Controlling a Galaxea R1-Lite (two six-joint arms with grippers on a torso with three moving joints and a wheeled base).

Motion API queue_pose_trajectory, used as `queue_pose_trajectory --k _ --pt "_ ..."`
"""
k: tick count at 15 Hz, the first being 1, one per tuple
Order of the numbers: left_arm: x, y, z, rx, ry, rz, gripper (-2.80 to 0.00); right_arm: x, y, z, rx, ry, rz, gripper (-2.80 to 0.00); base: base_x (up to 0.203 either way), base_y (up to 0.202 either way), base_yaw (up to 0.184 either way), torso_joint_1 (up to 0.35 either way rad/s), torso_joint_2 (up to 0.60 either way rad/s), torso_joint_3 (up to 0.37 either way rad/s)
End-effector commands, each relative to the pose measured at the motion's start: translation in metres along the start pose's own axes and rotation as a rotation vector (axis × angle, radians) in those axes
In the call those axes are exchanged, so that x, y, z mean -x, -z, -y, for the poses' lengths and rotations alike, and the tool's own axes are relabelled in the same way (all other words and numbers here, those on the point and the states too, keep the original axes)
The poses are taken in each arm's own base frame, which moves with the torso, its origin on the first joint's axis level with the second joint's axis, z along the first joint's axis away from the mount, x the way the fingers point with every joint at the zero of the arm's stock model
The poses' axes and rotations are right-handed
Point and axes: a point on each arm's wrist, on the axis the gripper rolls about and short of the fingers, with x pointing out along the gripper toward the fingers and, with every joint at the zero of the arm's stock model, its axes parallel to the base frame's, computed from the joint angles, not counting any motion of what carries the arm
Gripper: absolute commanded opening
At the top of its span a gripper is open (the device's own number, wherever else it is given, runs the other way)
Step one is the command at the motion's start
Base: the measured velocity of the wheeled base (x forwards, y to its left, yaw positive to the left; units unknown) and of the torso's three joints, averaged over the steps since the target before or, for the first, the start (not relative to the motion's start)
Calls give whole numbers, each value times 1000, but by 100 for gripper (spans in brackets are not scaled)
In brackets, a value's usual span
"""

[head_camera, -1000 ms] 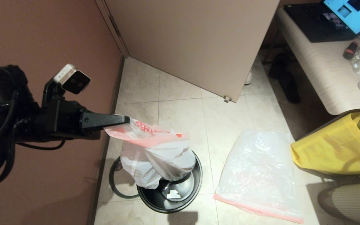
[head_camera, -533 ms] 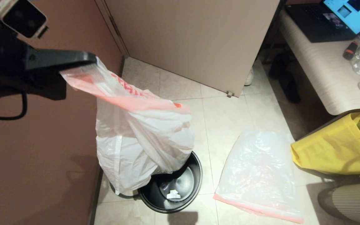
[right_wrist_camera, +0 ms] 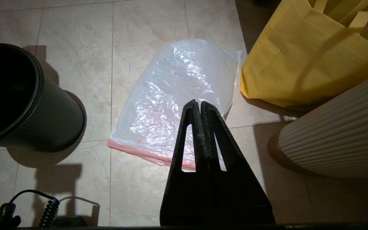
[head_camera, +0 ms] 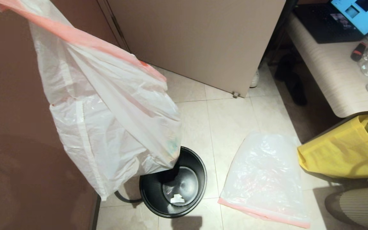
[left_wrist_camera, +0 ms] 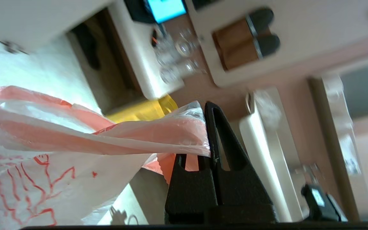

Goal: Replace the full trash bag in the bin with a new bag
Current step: Place the trash bag on the floor

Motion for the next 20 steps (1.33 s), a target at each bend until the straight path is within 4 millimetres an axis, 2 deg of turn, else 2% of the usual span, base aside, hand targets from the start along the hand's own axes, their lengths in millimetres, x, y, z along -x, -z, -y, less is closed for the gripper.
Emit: queue_pose_trajectory --k 1,5,9,13,15,18,20 --pt "7 -13 6 -13 -39 34 -280 0 0 0 0 0 -1 -280 0 0 0 0 0 0" --pt "4 -31 27 -17 -38 37 -280 0 0 0 0 0 0 -280 0 0 0 0 0 0" --pt "-9 -54 23 20 -20 7 -280 0 0 0 -1 0 -2 -280 0 0 0 0 0 0" --pt "-34 -66 -19 64 11 -5 -280 0 0 0 0 0 0 -280 0 0 0 0 0 0" --pt "-36 -70 -32 25 -13 53 -280 0 0 0 0 0 0 -280 0 0 0 0 0 0" --pt "-34 -64 -50 -20 -78 82 -280 0 0 0 0 0 -1 -280 0 0 0 0 0 0" --pt "-49 -56 -57 -24 -137 125 -280 0 0 0 0 0 -2 -280 0 0 0 0 0 0"
